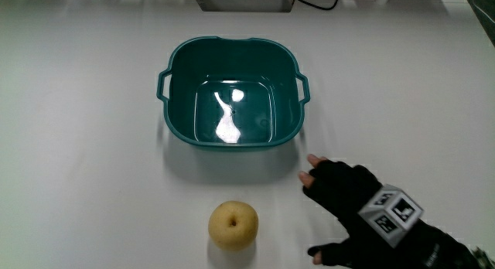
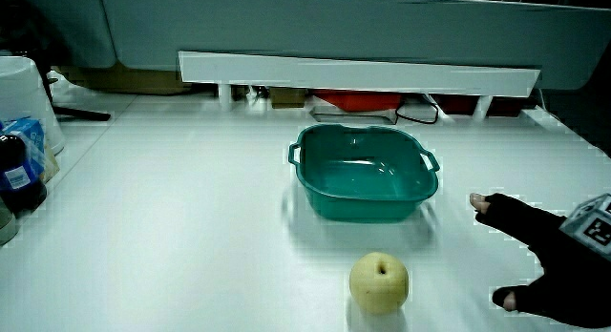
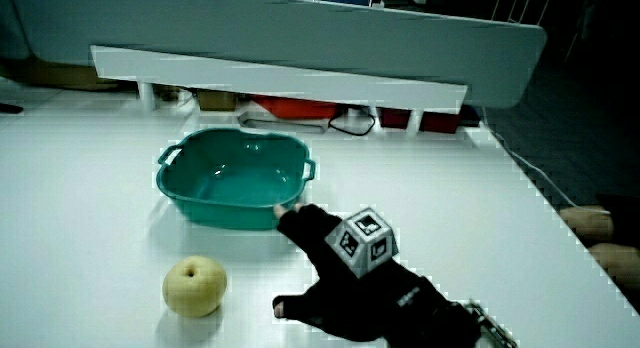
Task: Pick pear from desk
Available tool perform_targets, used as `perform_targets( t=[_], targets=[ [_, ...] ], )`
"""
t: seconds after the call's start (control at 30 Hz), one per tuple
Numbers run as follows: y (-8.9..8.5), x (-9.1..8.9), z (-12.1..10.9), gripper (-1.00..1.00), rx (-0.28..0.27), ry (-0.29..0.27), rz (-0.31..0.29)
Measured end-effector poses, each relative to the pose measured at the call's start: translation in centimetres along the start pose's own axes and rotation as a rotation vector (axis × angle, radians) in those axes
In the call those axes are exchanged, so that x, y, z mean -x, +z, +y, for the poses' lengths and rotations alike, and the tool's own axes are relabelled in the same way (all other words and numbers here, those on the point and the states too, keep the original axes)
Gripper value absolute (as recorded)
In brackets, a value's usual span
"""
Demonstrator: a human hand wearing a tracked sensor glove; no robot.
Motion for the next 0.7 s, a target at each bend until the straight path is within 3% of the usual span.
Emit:
perform_targets(
  t=[0.03, 0.07, 0.3, 0.43, 0.5, 0.57, 0.7],
  targets=[
    [-0.1, 0.1, 0.7, 0.00, 0.026, 0.003, 0.003],
    [1.6, 1.2, 1.6, 0.00, 0.043, 0.007, -0.042],
    [-0.6, 2.3, 5.5, 0.00, 0.108, 0.101, 0.001],
    [-1.9, 3.6, 7.9, 0.00, 0.220, 0.136, -0.017],
    [-1.5, 4.4, 8.6, 0.00, 0.217, 0.131, -0.016],
    [-1.1, 5.2, 9.1, 0.00, 0.232, 0.163, -0.044],
    [-2.6, 6.2, 10.0, 0.00, 0.265, 0.182, -0.042]
  ],
)
